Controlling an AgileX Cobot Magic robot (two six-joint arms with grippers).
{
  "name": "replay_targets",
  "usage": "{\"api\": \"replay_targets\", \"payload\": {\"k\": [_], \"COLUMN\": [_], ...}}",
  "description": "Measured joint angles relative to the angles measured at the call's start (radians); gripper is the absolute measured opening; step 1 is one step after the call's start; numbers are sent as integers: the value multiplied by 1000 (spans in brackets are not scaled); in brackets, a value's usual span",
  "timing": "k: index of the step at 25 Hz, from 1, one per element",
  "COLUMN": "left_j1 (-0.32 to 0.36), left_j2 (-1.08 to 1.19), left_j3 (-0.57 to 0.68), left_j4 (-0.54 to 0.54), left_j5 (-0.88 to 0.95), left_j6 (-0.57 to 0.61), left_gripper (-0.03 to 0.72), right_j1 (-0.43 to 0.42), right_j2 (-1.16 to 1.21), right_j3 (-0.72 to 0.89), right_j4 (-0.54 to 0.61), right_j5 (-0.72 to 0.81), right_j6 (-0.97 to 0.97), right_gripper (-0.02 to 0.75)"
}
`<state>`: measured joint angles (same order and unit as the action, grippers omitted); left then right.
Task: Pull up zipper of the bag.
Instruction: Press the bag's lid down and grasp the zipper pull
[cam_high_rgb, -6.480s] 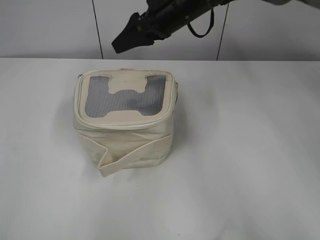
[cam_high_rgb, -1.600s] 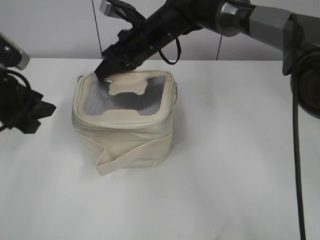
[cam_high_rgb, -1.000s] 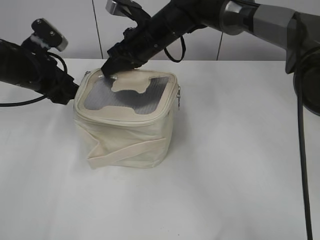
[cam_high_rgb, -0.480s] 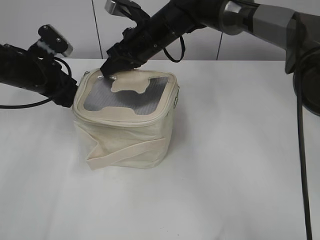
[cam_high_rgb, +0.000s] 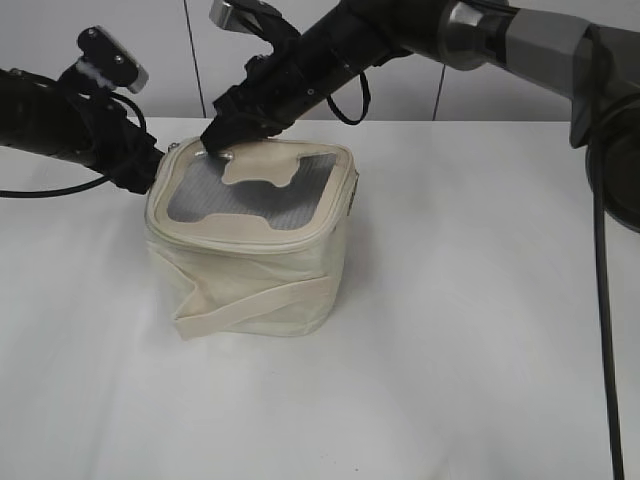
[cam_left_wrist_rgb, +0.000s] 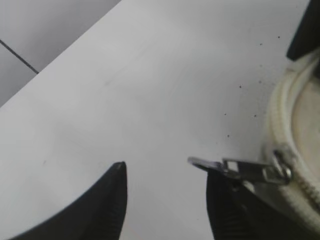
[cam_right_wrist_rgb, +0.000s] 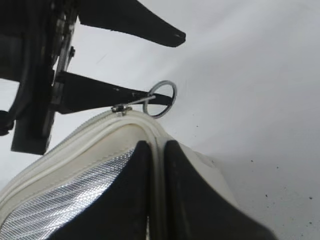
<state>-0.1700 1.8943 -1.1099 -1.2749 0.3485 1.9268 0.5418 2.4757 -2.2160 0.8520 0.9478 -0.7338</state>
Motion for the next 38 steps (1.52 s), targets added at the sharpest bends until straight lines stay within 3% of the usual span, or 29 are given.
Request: {"api": "replay_targets", "payload": {"k": [7, 13, 16, 18, 33, 38], "left_j1": [-1, -1, -1, -2, -2, -2], "left_j2": [1, 6, 6, 7, 7, 7], "left_j3": [0, 0, 0, 0, 0, 0], "left_j4": [138, -54, 101, 143, -16, 142], "left_j5": [20, -16, 5, 25, -20, 34], "left_j6": [1, 6, 12, 14, 18, 18], "left_gripper": [389, 389, 389, 389, 377, 372], "right_j1": [0, 0, 0, 0, 0, 0], "right_j2": [0, 0, 0, 0, 0, 0], "right_j3": [0, 0, 0, 0, 0, 0], "right_j4": [0, 0, 0, 0, 0, 0], "right_j5": [0, 0, 0, 0, 0, 0], "right_j6": [0, 0, 0, 0, 0, 0], "right_gripper": [57, 57, 57, 57, 57, 57]}}
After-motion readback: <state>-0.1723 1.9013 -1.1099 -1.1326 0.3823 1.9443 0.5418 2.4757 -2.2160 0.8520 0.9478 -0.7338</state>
